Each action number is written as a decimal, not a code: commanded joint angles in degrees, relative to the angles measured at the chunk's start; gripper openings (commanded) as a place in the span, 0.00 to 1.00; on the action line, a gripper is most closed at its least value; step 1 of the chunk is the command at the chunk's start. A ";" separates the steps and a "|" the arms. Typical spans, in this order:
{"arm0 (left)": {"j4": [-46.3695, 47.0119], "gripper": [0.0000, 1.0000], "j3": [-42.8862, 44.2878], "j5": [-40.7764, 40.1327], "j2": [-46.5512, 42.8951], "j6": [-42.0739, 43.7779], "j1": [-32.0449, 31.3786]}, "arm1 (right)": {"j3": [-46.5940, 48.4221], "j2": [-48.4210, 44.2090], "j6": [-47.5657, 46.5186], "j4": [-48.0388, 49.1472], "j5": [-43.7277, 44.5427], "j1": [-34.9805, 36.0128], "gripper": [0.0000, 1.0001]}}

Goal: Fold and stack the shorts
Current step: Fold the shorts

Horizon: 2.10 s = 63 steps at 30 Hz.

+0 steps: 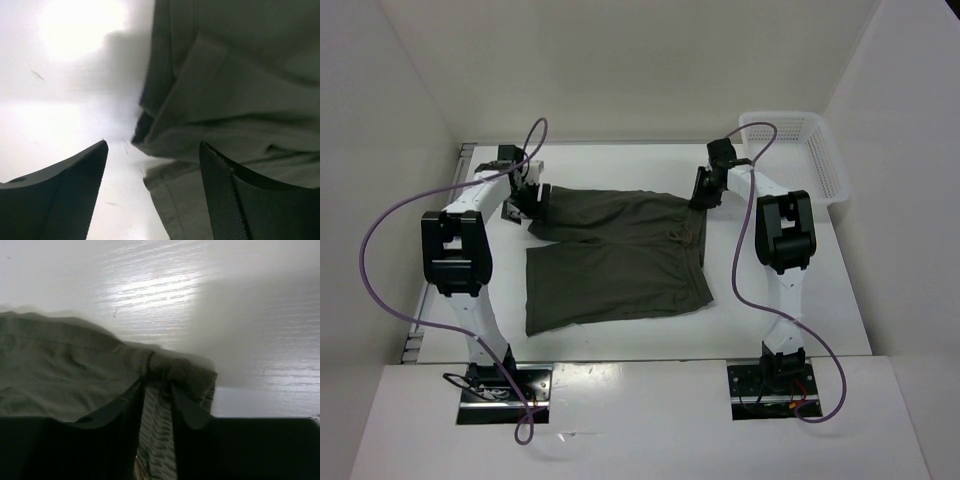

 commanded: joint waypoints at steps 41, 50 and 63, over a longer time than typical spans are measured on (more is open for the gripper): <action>0.08 0.00 36.48 7.90 27.22 0.03 -3.23 | 3.06 0.62 -6.65 -4.90 -1.14 -1.39 0.53; 4.22 0.00 36.48 4.47 22.74 0.03 -3.23 | 3.83 2.90 -6.12 -3.84 -1.15 -0.86 0.07; -6.47 0.00 56.44 2.43 14.50 0.03 -0.33 | -2.26 -17.01 -5.43 3.09 -4.30 -2.09 0.00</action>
